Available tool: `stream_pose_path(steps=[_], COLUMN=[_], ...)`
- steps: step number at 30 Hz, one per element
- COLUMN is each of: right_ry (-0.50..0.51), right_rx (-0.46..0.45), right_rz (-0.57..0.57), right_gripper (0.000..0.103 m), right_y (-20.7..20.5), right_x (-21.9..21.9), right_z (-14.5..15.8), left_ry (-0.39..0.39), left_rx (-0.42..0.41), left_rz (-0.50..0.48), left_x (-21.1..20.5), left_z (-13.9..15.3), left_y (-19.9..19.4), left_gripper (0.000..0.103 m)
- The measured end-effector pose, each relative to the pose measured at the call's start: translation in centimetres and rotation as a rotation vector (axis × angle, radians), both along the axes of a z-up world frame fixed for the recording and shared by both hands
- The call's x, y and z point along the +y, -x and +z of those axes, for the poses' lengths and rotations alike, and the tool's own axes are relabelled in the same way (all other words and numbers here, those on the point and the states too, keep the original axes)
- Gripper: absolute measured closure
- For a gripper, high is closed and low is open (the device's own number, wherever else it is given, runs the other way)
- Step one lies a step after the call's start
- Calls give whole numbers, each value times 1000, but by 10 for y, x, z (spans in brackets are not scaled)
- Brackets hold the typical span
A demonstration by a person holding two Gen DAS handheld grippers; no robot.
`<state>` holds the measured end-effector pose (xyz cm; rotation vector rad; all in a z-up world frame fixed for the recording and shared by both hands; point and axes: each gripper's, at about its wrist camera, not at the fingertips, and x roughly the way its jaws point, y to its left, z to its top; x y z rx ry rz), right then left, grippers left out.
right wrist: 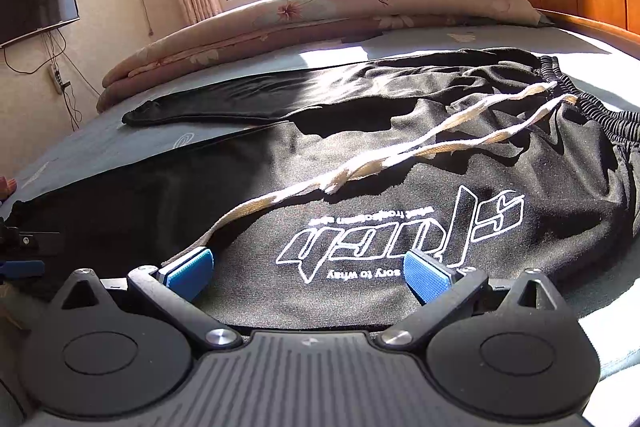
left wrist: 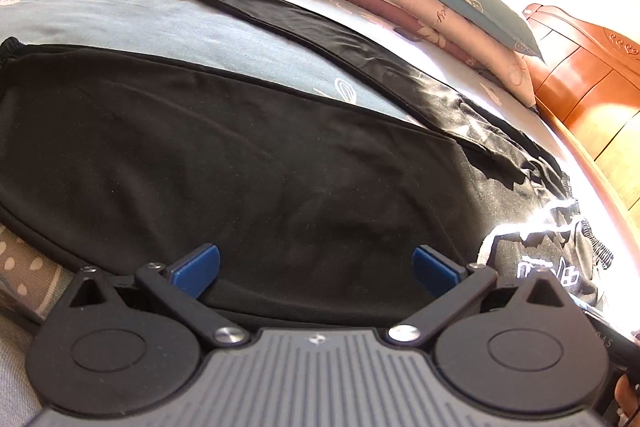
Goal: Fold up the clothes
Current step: 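Lower the right gripper onto the elastic waistband and close it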
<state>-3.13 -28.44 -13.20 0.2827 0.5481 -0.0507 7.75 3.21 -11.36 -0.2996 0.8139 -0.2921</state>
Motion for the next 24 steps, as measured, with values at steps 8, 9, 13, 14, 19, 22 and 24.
stream_pose_path(steps=[8,9,13,14,19,22,24], right_ry=[-49,-58,-104,-113,-100,-20,15], right_rx=[-48,-73,-107,-108,-184,-163,-145], right_rz=[-16,-22,-55,-68,-124,-177,-220], right_gripper=[0,0,0,0,0,0,0], right_y=[10,14,20,21,24,6,-8], right_x=[-11,-15,-28,-31,-67,-110,-142], right_z=[5,6,9,10,39,60,69], left_ry=[-57,-70,-96,-88,-103,-125,-135], left_rx=[8,-5,10,19,45,68,68], left_rz=[-7,-8,-8,-7,-12,-5,-15], left_x=[-17,-19,-23,-22,-23,-25,-27], left_z=[-2,-3,0,2,6,5,6], left_y=[-13,-11,-11,-12,-21,-25,-25], left_gripper=[1,1,1,1,1,1,1])
